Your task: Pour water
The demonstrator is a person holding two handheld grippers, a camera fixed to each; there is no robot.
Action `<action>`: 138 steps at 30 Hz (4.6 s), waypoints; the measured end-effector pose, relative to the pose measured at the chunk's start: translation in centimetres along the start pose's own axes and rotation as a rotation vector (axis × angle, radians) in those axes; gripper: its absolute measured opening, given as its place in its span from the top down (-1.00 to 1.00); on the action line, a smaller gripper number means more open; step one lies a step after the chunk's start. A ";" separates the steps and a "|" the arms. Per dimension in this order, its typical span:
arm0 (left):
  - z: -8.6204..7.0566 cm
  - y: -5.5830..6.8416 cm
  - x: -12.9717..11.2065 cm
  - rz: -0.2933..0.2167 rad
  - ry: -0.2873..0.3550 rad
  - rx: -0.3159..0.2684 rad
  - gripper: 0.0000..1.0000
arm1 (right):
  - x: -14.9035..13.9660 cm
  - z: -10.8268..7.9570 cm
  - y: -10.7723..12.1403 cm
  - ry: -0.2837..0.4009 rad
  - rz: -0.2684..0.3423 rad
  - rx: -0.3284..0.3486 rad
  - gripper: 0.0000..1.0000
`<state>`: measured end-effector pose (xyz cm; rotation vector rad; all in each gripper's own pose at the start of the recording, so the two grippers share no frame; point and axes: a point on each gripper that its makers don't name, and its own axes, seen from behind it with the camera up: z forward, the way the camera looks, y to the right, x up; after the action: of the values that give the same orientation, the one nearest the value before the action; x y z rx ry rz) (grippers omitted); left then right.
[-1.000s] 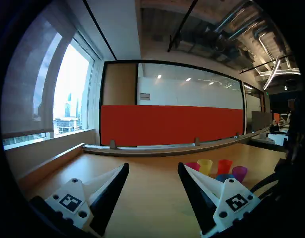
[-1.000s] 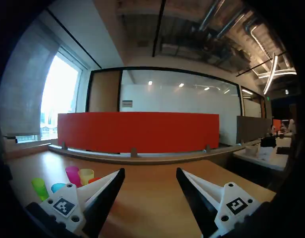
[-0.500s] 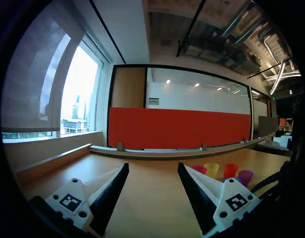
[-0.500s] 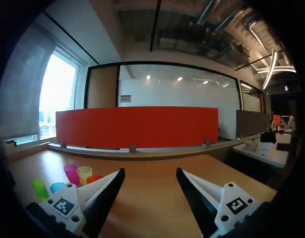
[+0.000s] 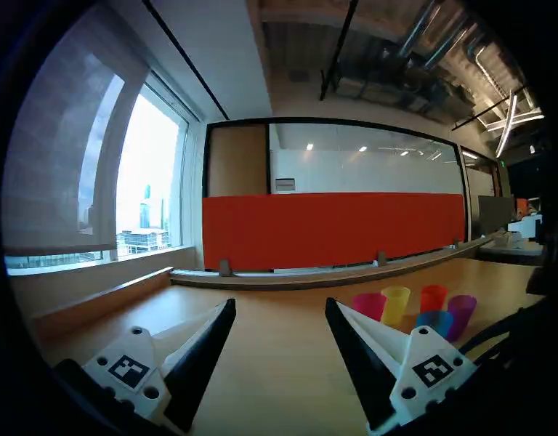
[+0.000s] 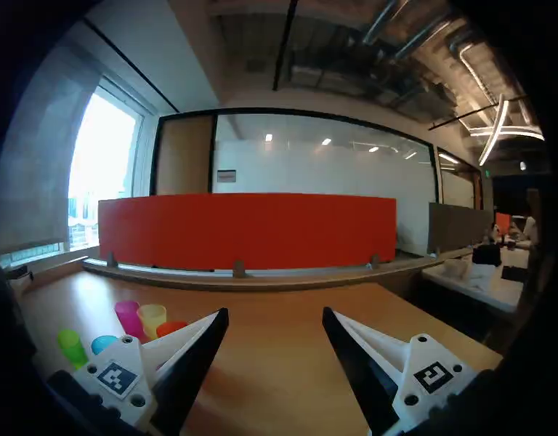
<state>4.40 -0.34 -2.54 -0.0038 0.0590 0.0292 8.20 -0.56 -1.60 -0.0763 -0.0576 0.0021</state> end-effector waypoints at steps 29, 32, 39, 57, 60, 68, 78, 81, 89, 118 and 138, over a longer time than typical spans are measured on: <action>0.8 0.8 -3.4 -0.045 -0.012 0.002 -0.82 | 0.1 -0.3 -2.0 -0.009 -0.042 0.018 -1.00; 0.9 0.9 -3.7 -0.049 -0.018 -0.001 -0.82 | 0.1 -0.4 -2.0 -0.009 -0.039 0.019 -1.00; 1.1 1.2 -4.0 -0.029 -0.027 -0.003 -0.82 | 0.0 -0.4 -1.8 -0.009 -0.034 0.018 -1.00; 1.4 1.3 -5.0 -0.022 -0.072 -0.007 -0.82 | -0.5 -0.7 -1.1 -0.010 -0.028 0.015 -1.00; 1.4 1.3 -5.1 -0.022 -0.072 -0.008 -0.82 | -0.4 -0.8 -1.1 -0.010 -0.026 0.016 -1.00; 1.4 1.3 -5.3 -0.020 -0.075 -0.008 -0.82 | -0.5 -1.0 -1.2 -0.002 -0.033 0.021 -1.00; 1.4 1.3 -5.4 -0.020 -0.075 -0.008 -0.83 | -1.3 -0.9 -0.6 0.025 -0.076 0.011 -1.00; 1.5 1.3 -5.3 -0.019 -0.075 -0.008 -0.83 | -1.9 -0.7 -0.7 0.029 -0.090 0.013 -1.00; 1.5 1.4 -5.3 -0.019 -0.076 -0.008 -0.83 | -2.8 -0.6 -1.6 0.075 -0.108 0.048 -1.00; 1.4 1.3 -5.3 -0.020 -0.075 -0.008 -0.84 | -6.9 0.9 -0.5 0.060 0.007 0.084 -1.00; 1.4 1.3 -5.3 -0.020 -0.076 -0.008 -0.84 | -7.5 1.3 -0.4 0.042 0.009 0.081 -1.00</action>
<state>-0.89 0.79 -0.82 -0.0113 -0.0167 0.0100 0.60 -0.85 -0.71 0.0042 -0.0154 0.0121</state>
